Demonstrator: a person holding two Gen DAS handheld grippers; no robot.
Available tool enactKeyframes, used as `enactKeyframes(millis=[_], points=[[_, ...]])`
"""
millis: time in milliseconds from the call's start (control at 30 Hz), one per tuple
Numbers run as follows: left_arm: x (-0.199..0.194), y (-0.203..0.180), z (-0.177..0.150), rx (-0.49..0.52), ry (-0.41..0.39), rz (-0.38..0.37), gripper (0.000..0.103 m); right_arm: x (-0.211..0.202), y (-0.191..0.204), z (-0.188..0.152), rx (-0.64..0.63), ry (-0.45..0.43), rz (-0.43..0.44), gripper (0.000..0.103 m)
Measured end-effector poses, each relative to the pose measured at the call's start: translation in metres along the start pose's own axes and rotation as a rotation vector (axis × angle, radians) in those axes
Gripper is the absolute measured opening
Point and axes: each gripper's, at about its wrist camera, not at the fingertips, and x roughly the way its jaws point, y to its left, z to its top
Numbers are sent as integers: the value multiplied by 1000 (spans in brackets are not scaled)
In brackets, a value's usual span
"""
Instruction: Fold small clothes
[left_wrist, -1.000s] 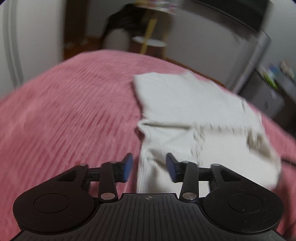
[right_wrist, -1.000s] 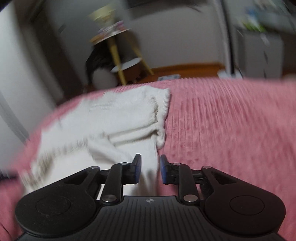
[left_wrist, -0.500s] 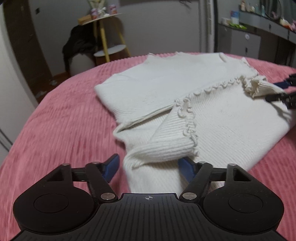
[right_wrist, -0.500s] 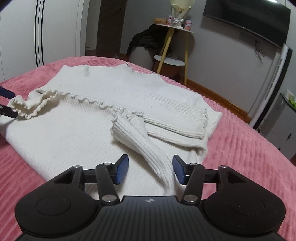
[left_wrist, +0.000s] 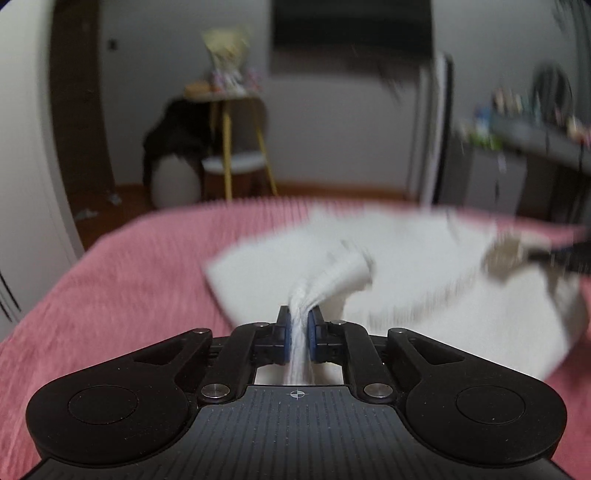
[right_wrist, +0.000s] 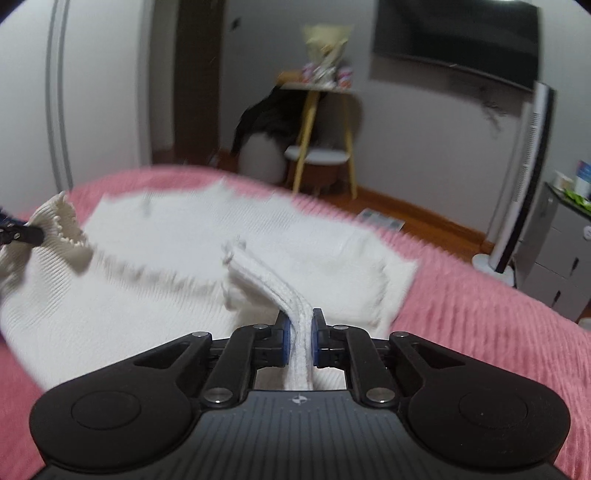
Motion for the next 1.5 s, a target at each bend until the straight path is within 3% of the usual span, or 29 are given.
enactKeyframes(millis=[167,333,400,467,533,600,700,733,767,867,967,1100,1300,1500], points=[[16,13,25,-66,-55,50,11,8,-15,18,69,-59,-62,10],[63,17,16,-78,81,83,12,34,-26,20,132,-15,-60,10],[77,16,7,-87,138,80,16,54,-29,15,143,52,-43,11],[86,17,1,-101,168,59,29,67,-32,12,148,104,-38,12],[93,17,0,-101,178,34,36,72,-29,13,117,110,-54,19],[98,15,0,-80,180,27,38,73,-27,16,91,101,-53,19],[109,11,2,-59,187,32,33,81,-23,20,60,104,-60,18],[112,12,2,-64,187,33,15,84,-22,21,54,111,-56,10],[113,12,4,-67,189,35,10,86,-21,22,44,108,-55,6],[105,9,13,-64,144,70,9,81,-16,25,-16,75,-81,6],[92,8,32,-52,51,95,9,71,-10,36,-77,0,-127,5],[103,8,57,-18,-19,166,9,78,-8,54,-141,-69,-210,5],[149,13,72,-38,-18,260,9,128,-12,76,-199,-74,-306,5],[189,13,61,-21,42,297,9,173,-12,82,-241,-24,-337,5]])
